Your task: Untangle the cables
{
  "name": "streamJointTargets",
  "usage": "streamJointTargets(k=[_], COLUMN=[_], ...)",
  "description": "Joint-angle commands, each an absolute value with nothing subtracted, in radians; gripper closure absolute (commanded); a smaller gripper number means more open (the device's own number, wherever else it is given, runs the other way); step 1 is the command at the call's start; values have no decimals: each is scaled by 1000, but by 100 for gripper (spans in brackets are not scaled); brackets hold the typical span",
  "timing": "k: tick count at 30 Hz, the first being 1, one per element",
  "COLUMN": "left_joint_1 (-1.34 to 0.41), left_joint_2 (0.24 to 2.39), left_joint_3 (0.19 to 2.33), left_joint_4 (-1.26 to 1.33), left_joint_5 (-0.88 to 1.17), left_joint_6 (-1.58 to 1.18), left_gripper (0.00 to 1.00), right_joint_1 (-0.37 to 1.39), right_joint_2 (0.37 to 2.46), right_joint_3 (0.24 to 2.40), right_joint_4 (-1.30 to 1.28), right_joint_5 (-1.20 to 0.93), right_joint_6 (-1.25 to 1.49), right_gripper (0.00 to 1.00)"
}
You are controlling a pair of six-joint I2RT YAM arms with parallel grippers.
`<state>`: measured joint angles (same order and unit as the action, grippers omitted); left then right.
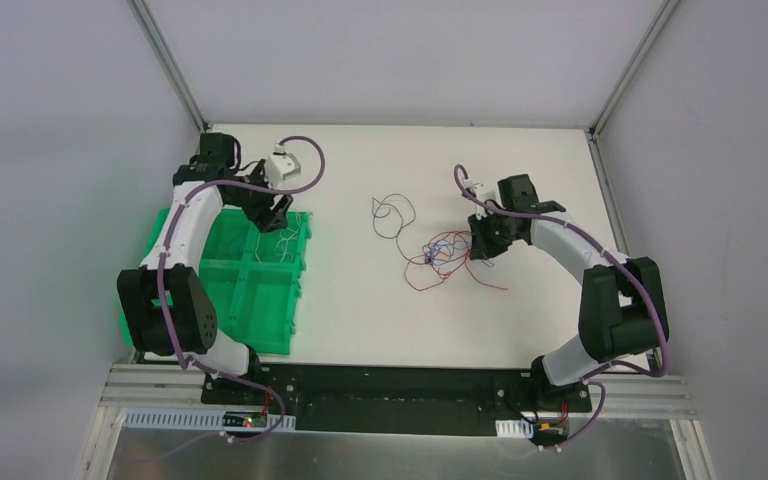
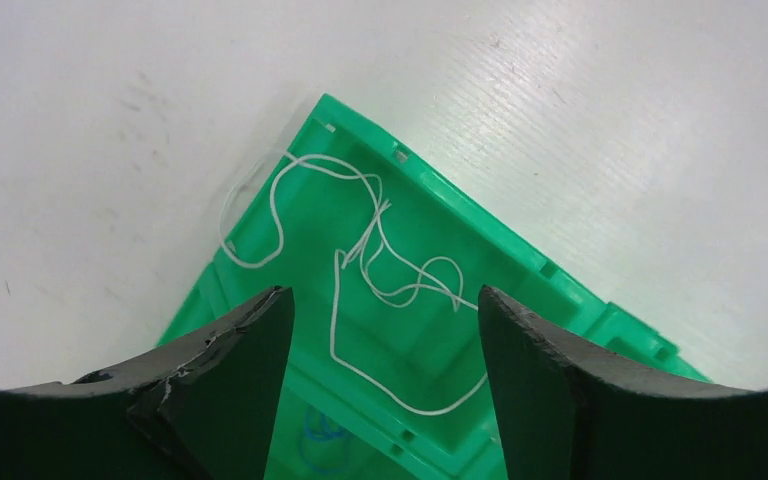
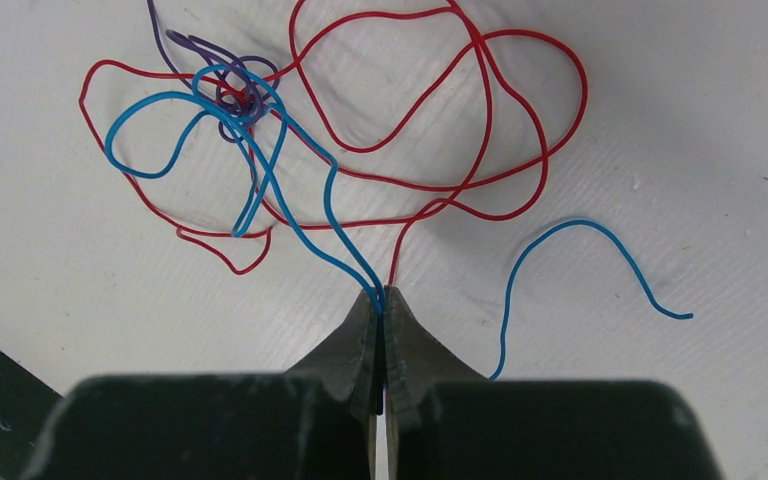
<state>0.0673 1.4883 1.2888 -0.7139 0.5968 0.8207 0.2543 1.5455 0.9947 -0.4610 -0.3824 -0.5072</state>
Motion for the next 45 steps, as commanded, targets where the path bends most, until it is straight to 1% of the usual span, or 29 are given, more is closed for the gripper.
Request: streamJointTargets(k=[1, 4, 7, 10, 13, 16, 19, 21, 22, 26, 35, 40, 45], left_joint_1=[80, 79, 79, 77, 74, 71, 64, 59, 56, 38, 18, 19, 31], left_joint_2=[1585, 1665, 1748, 1822, 1887, 1914, 1903, 1894, 1892, 1853, 1688, 1647, 1677], left_joint_3=[1337, 1391, 1464, 1527, 1570, 1577, 1558, 1544, 1542, 1546, 1488, 1362, 1294], left_joint_4=[-777, -780, -780, -779, -780, -781, -785, -791, -798, -828, -887, -905, -876], left_joint_5=[732, 726, 699, 647, 591, 566, 573, 569, 566, 564, 557, 561, 555], left_joint_6=[1189, 1244, 1237, 1230, 1215, 1221, 1223, 1223, 1221, 1167, 783, 687, 592], left_gripper=[29, 27, 28, 30, 35, 47, 54, 61, 67, 100, 100, 100, 100], right_joint_1=[240, 235, 232, 230, 231, 230, 227, 227, 227, 227, 226, 227, 227], right_joint_2=[1514, 1513, 1508, 1504, 1502, 1505, 1507, 1514, 1518, 1529, 1525, 1520, 1513], right_joint_3=[1001, 999, 991, 984, 982, 985, 992, 998, 1002, 1023, 1029, 1023, 1022], right_joint_4=[-472, -472, -472, -471, -472, -472, -472, -474, -474, -479, -480, -480, -482], right_joint_5=[-400, -400, -401, -400, -398, -395, -391, -393, -393, -394, -396, -400, -401], right_joint_6=[-523, -520, -518, -515, -510, -508, -506, -504, -503, -504, -502, -502, -500], right_gripper=[100, 100, 100, 100, 100, 100, 100, 100, 100, 100, 100, 100, 100])
